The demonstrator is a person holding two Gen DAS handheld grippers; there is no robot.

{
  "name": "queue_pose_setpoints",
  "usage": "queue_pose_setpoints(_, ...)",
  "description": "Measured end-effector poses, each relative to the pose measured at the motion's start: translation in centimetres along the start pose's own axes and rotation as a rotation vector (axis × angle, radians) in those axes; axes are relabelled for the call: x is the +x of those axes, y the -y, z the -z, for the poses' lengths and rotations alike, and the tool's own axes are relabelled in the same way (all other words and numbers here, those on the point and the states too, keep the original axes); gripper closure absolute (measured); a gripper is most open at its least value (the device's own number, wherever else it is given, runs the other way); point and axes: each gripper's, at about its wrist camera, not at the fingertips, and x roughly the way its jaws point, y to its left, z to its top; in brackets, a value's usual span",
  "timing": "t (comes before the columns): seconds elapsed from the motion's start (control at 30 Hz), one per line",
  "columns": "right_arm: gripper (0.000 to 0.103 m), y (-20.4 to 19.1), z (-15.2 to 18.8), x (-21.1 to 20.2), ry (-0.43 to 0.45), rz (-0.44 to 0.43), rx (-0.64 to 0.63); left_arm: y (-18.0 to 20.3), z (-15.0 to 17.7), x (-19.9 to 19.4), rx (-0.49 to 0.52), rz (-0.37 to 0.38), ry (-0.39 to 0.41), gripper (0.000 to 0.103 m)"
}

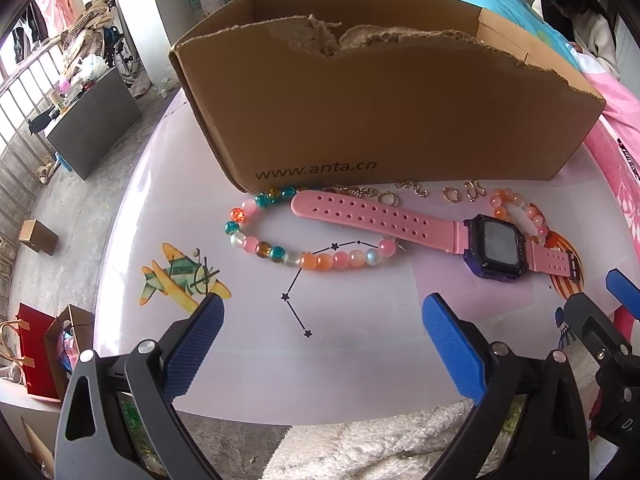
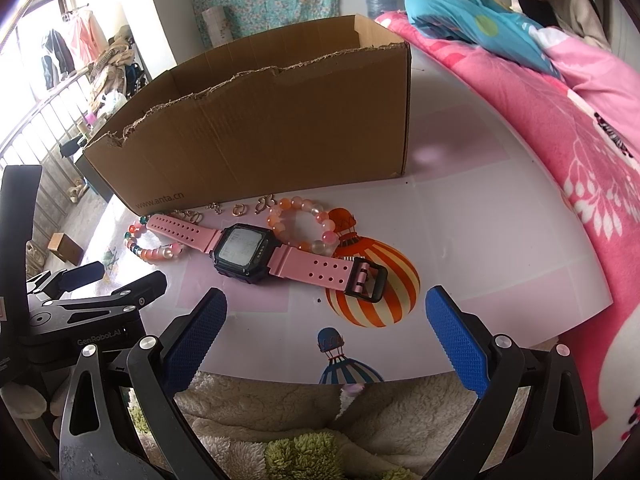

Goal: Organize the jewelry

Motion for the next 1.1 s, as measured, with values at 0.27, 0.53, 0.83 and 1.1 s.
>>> queue_pose_setpoints(0.27,0.007,-0.15,0.02,0.03,0.001,0.000,0.000,0.12,-0.02,-0.03,0.002,-0.008,0.001,0.006)
queue_pose_setpoints(0.53,0.007,-0.14,0.03,-0.01,0.001,0.000,0.000,0.44,-0.20,-0.17,0.005,-0.016,0.003,0.006)
queue_pose_setpoints(0.83,0.007,-0.18,0.01,0.00,0.002,-0.001,0.001,0.59,-0.30,-0.17,0.008,-0.027,0.004,0.006)
queue_pose_setpoints(1.1,0.007,-0.22,-0.03,-0.03,0.004,-0.001,0.001,0.78,-0.31,-0.20,0.010,-0.034,0.004,0.006)
